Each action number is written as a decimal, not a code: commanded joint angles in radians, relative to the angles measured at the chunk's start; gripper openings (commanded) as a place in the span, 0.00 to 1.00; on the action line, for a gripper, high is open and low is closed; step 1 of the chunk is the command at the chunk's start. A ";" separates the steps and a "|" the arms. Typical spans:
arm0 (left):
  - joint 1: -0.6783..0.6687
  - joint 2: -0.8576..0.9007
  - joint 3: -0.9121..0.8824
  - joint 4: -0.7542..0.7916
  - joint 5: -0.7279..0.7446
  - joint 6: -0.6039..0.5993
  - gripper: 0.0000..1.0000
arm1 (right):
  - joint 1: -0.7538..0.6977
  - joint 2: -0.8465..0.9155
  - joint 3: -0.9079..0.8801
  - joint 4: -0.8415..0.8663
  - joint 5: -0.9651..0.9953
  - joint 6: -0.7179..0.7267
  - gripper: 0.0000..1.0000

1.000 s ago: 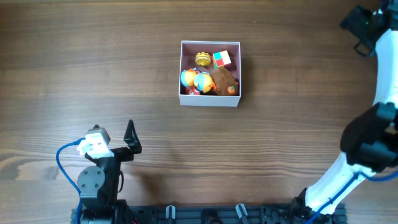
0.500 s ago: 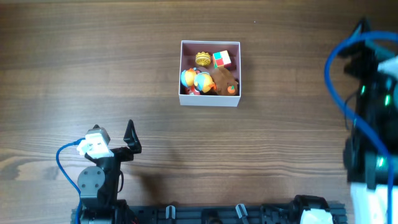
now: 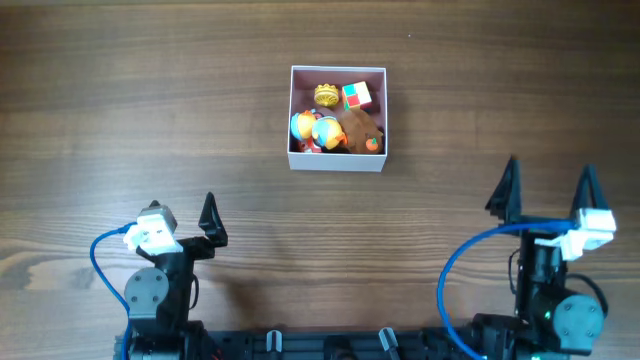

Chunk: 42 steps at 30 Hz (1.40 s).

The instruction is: Pack container

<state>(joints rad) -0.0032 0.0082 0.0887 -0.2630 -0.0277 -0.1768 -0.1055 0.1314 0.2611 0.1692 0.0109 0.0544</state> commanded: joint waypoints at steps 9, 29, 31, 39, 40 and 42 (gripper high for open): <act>0.008 -0.005 -0.008 0.002 0.009 0.013 1.00 | 0.007 -0.128 -0.186 0.026 -0.020 0.027 1.00; 0.008 -0.005 -0.008 0.002 0.009 0.013 1.00 | 0.007 -0.128 -0.256 -0.166 -0.091 0.027 1.00; 0.008 -0.005 -0.008 0.002 0.009 0.013 1.00 | 0.007 -0.128 -0.256 -0.166 -0.091 0.027 1.00; 0.008 -0.005 -0.008 0.002 0.009 0.013 1.00 | 0.007 -0.128 -0.256 -0.166 -0.091 0.027 1.00; 0.008 -0.005 -0.008 0.002 0.009 0.013 1.00 | 0.007 -0.128 -0.256 -0.166 -0.091 0.027 1.00; 0.008 -0.005 -0.008 0.002 0.009 0.013 1.00 | 0.007 -0.128 -0.256 -0.166 -0.091 0.027 1.00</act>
<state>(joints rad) -0.0032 0.0082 0.0887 -0.2626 -0.0277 -0.1768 -0.1051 0.0135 0.0063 -0.0006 -0.0639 0.0666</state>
